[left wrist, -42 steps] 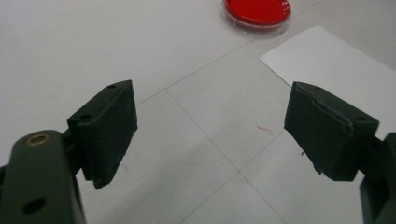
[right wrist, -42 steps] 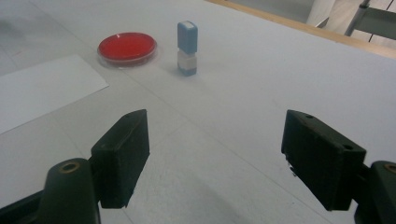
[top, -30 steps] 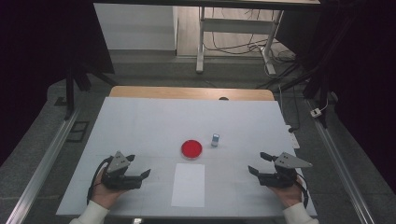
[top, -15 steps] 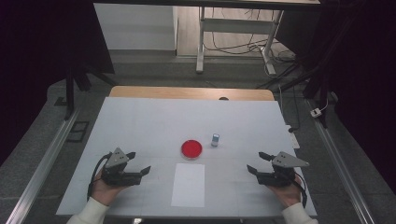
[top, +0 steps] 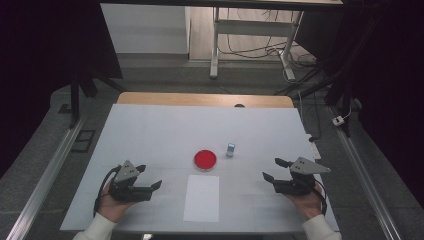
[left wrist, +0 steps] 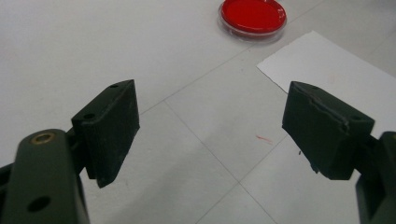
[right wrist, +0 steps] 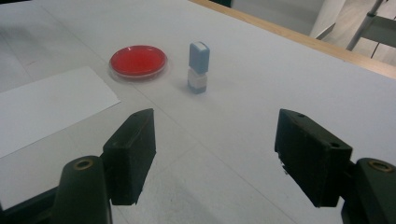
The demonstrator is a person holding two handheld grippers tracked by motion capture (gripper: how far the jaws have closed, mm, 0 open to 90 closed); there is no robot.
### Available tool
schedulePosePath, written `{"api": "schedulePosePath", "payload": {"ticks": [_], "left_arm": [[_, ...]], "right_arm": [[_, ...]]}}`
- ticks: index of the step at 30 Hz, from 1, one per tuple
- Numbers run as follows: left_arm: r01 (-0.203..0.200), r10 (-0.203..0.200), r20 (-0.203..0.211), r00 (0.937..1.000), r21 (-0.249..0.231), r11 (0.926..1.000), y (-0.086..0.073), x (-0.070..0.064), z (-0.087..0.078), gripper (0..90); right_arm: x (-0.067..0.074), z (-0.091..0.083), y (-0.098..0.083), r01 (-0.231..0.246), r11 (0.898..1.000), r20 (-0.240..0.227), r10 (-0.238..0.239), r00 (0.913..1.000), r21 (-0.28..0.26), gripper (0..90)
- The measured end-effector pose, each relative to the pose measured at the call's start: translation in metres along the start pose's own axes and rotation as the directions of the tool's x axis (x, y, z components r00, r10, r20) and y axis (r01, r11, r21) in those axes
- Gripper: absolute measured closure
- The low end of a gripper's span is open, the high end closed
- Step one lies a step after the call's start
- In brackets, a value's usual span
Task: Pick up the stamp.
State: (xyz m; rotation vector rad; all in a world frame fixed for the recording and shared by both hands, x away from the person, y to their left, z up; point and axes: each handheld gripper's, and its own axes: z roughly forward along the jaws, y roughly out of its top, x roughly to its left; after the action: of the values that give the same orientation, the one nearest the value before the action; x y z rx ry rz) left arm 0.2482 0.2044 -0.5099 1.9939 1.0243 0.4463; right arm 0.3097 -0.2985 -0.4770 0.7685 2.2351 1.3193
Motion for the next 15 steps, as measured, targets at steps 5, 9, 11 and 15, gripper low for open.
{"api": "schedulePosePath", "payload": {"ticks": [5, 9, 11, 15], "left_arm": [[-0.009, 0.009, 0.0, 1.0, 0.008, 0.9999, 0.0, -0.001, 0.002, 18.9], [-0.013, 0.013, 0.0, 0.9999, 0.012, 0.9999, 0.0, -0.001, 0.003, 18.9], [-0.009, 0.009, -0.002, 1.0, 0.012, 0.9999, -0.001, 0.0, 0.002, 18.9], [-0.008, 0.008, 0.001, 1.0, 0.013, 0.9999, -0.001, 0.001, 0.003, 18.9]], "right_arm": [[-0.001, 0.005, 0.007, 0.005, 1.0, -0.006, -0.005, 1.0, 0.015, 29.6], [-0.002, 0.01, 0.015, 0.017, 0.999, -0.007, -0.016, 0.9998, 0.028, 30.0], [-0.002, 0.013, 0.018, 0.022, 0.999, -0.008, -0.022, 0.9997, 0.037, 30.0], [-0.002, 0.018, 0.025, 0.031, 0.998, -0.015, -0.03, 0.9994, 0.051, 30.0]]}}
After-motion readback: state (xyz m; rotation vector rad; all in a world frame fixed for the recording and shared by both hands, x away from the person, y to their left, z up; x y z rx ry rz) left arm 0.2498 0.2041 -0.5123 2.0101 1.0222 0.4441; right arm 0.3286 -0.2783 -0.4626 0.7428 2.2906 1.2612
